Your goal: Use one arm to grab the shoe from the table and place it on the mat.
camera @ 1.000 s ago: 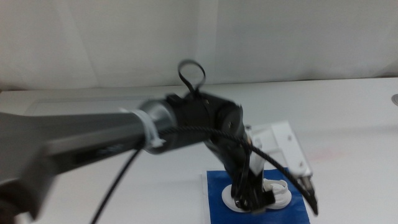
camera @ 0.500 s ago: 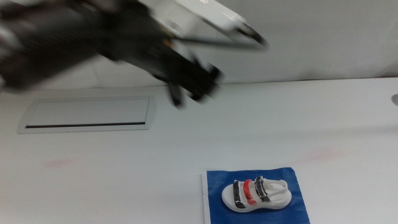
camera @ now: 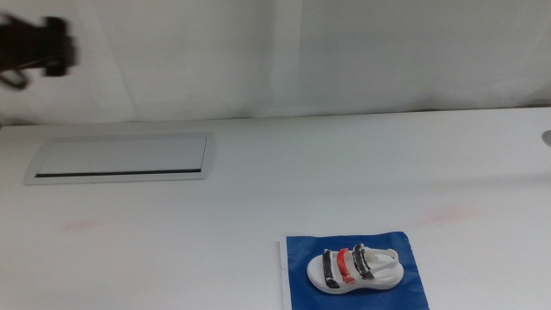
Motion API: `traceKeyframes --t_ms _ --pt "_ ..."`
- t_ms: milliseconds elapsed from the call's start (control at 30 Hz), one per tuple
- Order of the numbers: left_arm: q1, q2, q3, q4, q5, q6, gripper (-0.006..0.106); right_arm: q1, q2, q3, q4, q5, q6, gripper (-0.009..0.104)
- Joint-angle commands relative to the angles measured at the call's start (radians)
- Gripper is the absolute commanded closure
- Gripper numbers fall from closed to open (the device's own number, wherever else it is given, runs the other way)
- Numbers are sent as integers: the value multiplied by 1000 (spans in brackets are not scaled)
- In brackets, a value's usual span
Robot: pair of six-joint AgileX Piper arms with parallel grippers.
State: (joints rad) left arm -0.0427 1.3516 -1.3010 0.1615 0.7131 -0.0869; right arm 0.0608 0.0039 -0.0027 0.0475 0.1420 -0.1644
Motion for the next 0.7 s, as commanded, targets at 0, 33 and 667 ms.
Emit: traceKeyframes --t_ms 0,33,667 --pt "43 -108 84 -20 -59 -41 11 4 -12 39 -10 -4 -8 98" --pt "45 -145 116 -20 -80 -41 12 4 -12 39 -10 -4 -8 98" --pt "43 -1026 788 -49 -280 -46 103 4 -12 39 -10 -4 -8 98"
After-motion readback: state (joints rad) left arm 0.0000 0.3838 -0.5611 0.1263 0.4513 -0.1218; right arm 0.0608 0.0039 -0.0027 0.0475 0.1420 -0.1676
